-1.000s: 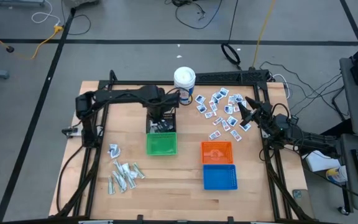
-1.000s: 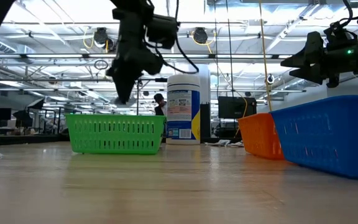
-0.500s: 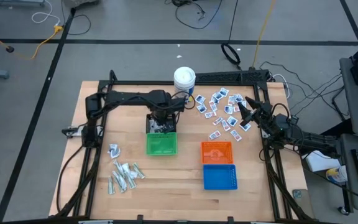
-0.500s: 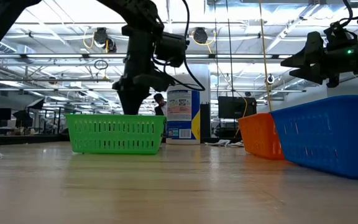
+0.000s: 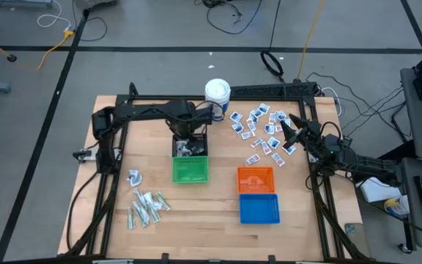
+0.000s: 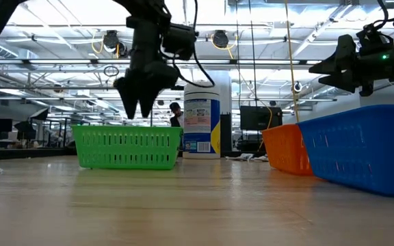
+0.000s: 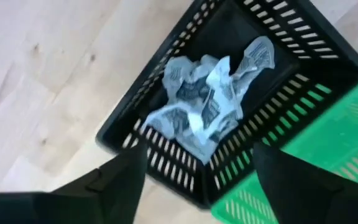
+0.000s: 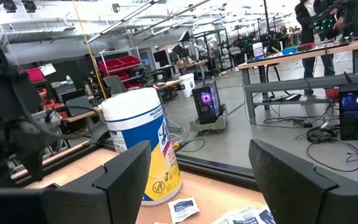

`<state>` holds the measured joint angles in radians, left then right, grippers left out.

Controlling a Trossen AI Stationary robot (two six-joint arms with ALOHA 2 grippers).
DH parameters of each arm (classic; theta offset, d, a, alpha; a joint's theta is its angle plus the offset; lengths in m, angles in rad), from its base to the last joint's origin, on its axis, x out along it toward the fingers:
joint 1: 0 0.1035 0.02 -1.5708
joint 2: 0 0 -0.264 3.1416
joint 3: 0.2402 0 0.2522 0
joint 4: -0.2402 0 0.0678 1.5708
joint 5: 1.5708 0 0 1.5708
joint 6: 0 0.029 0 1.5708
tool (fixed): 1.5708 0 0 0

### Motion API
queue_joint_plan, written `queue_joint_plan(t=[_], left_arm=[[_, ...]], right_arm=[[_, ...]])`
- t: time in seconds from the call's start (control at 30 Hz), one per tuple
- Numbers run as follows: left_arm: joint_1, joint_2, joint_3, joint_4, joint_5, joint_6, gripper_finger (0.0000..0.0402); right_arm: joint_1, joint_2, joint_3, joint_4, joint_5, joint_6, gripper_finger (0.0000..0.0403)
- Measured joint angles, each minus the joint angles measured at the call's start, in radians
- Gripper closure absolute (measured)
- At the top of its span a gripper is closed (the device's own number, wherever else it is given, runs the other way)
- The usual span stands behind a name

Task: Pick & Place First Aid Supplies
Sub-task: Put the black pad into the black bin

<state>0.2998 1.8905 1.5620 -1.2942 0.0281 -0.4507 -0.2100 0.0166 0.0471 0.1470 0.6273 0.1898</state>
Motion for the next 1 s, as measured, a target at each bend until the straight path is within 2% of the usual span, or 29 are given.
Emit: queue_joint_plan(t=[0.3, 1.0], left_arm=[[-0.011, -0.08, -0.036, -0.001, 0.051, -0.048, 0.0054], [-0.225, -0.486, -0.605, 0.061, 0.132, -0.126, 0.0095]], right_arm=[[0.0, 0.0, 0.0, 0.0, 0.0, 0.0, 0.0136], [0.0, 0.0, 0.0, 0.0, 0.0, 0.0, 0.0135]])
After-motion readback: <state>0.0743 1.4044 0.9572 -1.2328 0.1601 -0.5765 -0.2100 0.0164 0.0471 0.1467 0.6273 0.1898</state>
